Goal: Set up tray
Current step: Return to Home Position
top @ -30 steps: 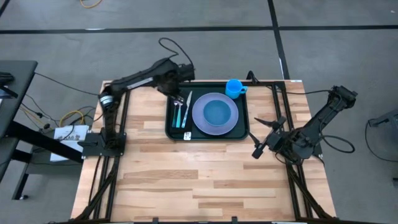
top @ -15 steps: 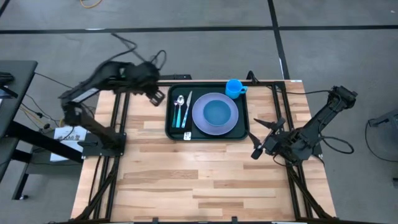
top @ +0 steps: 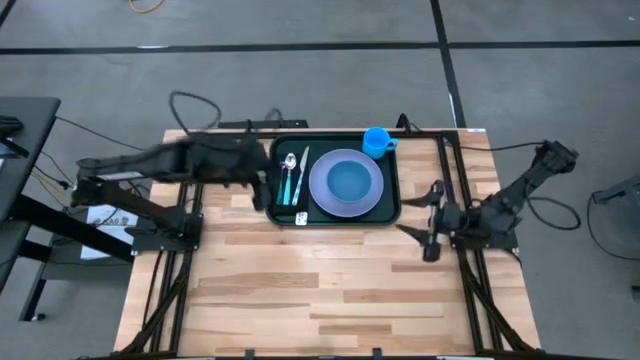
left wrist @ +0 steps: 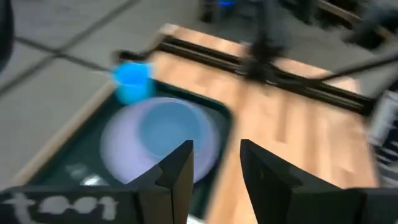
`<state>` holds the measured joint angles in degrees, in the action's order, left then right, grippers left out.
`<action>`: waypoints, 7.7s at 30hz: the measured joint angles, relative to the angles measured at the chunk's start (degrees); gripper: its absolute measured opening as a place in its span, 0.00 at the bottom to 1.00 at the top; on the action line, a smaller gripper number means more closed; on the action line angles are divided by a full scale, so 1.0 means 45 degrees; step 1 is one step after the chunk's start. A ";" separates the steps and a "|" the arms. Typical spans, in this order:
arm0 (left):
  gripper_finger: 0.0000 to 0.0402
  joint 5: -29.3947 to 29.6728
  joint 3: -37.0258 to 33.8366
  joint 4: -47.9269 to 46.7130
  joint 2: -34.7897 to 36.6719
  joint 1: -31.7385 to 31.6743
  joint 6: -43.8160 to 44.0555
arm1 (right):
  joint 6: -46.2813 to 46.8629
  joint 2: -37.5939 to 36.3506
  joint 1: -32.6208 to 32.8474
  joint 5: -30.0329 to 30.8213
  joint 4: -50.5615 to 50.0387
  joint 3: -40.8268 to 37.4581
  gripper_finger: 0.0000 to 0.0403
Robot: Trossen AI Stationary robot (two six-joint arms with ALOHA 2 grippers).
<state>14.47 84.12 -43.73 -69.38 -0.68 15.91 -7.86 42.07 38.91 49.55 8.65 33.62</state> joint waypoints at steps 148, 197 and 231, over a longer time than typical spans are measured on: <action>0.30 -0.3690 -1.8614 1.0245 1.3415 0.0057 -0.2893 | 0.2320 -0.7603 -0.3953 -0.4096 -0.2756 -0.6848 0.65; 0.30 -0.3690 -1.8614 1.0250 1.3416 0.0057 -0.2898 | 0.2321 -0.7603 -0.3954 -0.4101 -0.2756 -0.6848 0.65; 0.30 -0.3692 -1.8614 1.0245 1.3415 0.0061 -0.2846 | 0.2318 -0.7603 -0.3956 -0.4101 -0.2758 -0.6848 0.65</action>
<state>-2.14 0.36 2.37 -9.01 -0.40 3.10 2.57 7.86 21.10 31.09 -3.76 2.81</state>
